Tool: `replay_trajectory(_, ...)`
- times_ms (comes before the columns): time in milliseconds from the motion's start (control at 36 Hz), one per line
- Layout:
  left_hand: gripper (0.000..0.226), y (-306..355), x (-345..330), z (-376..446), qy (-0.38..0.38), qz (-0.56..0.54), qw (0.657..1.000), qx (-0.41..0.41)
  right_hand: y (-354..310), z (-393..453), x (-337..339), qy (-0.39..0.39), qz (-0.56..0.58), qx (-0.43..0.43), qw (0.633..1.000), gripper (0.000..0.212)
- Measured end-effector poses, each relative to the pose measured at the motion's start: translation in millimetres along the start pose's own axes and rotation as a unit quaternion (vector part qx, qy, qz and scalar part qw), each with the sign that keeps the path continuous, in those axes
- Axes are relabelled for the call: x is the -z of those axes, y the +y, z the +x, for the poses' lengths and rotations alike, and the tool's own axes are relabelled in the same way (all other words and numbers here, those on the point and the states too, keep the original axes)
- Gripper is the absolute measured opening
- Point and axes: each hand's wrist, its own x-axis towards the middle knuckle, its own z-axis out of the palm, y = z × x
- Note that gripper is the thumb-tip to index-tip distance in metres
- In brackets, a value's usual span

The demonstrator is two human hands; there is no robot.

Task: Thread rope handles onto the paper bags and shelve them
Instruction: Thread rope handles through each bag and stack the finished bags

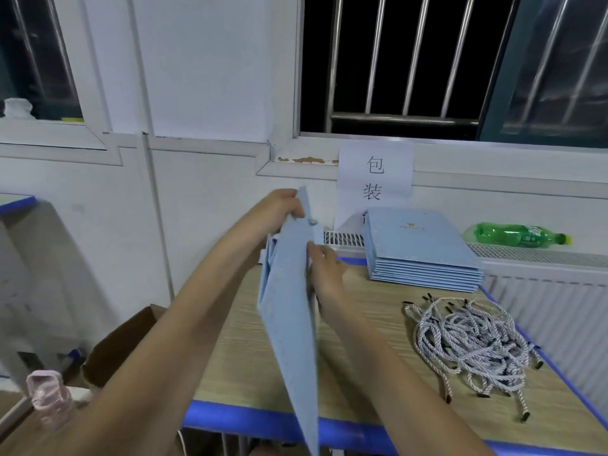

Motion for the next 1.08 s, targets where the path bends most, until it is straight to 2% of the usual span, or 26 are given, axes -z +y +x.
replay_trajectory(56, 0.019, 10.2, -25.0, 0.3, -0.022, 0.076, 0.997, 0.017, -3.9, -1.8, 0.2, -0.062, 0.115, -0.036, 0.991, 0.021)
replay_trajectory(83, 0.024, 6.6, -41.1, 0.4, -0.024, 0.125, 0.992, 0.014, -3.4, -4.8, 4.4, -0.083, 0.142, -0.039, 0.986, 0.022)
replay_trajectory(139, 0.038, -18.8, -75.2, 3.5, -0.021, 0.246, 0.969, 0.01, 6.6, -4.6, 17.8, -0.073, 0.127, -0.004, 0.989, 0.024)
replay_trajectory(222, 0.031, -66.0, -99.7, -5.9, -0.032, 0.355, 0.934, -0.025, 21.1, 0.7, 42.8, 0.009, 0.056, 0.024, 0.998, 0.032)
replay_trajectory(278, 0.031, -94.1, -102.0, -11.9, -0.084, 0.363, 0.928, -0.023, 28.2, 2.2, 61.0, 0.038, 0.026, -0.036, 0.998, 0.036)
replay_trajectory(333, 0.039, -113.7, -104.2, -17.7, -0.126, 0.383, 0.915, 0.006, 35.0, 6.5, 80.0, 0.062, 0.034, -0.104, 0.992, 0.026)
replay_trajectory(389, 0.045, -125.1, -106.4, -24.5, -0.129, 0.41, 0.903, 0.033, 40.4, 9.0, 95.8, 0.097, -0.052, -0.091, 0.99, 0.023)
replay_trajectory(472, 0.049, -130.6, -116.0, -34.1, -0.128, 0.474, 0.87, 0.047, 35.5, 5.8, 111.5, 0.095, -0.186, -0.035, 0.977, 0.03)
replay_trajectory(556, 0.05, -128.6, -118.6, -34.0, -0.134, 0.52, 0.84, 0.074, 22.9, 2.9, 130.0, 0.083, -0.309, 0.03, 0.947, 0.025)
replay_trajectory(639, 0.053, -119.9, -121.6, -34.8, -0.13, 0.569, 0.81, 0.06, 9.4, 8.2, 152.3, 0.088, -0.399, 0.031, 0.912, 0.02)
replay_trajectory(722, 0.06, -111.3, -130.3, -37.3, -0.135, 0.598, 0.788, 0.059, 0.1, 6.4, 170.1, 0.096, -0.516, 0.006, 0.851, 0.025)
replay_trajectory(778, 0.062, -104.6, -135.2, -38.5, -0.139, 0.609, 0.779, 0.057, 0.7, 1.9, 173.4, 0.075, -0.593, -0.024, 0.802, 0.029)
replay_trajectory(861, 0.061, -97.7, -135.5, -35.8, -0.156, 0.602, 0.782, 0.032, 9.6, -3.2, 169.1, 0.044, -0.676, -0.03, 0.735, 0.039)
replay_trajectory(917, 0.057, -101.7, -128.9, -29.6, -0.156, 0.583, 0.797, 0.012, 16.2, -3.6, 165.0, 0.06, -0.697, -0.007, 0.715, 0.047)
replay_trajectory(1000, 0.047, -115.9, -106.7, -15.2, -0.088, 0.534, 0.84, -0.029, 22.2, 1.7, 163.4, 0.084, -0.676, 0.026, 0.732, 0.048)
replay_trajectory(1056, 0.043, -125.6, -85.9, -5.3, -0.027, 0.502, 0.863, -0.04, 22.0, 4.7, 163.8, 0.085, -0.649, 0.032, 0.755, 0.039)
replay_trajectory(1083, 0.043, -130.3, -74.6, -1.6, -0.016, 0.488, 0.872, -0.037, 22.2, 6.0, 163.8, 0.078, -0.65, 0.032, 0.755, 0.032)
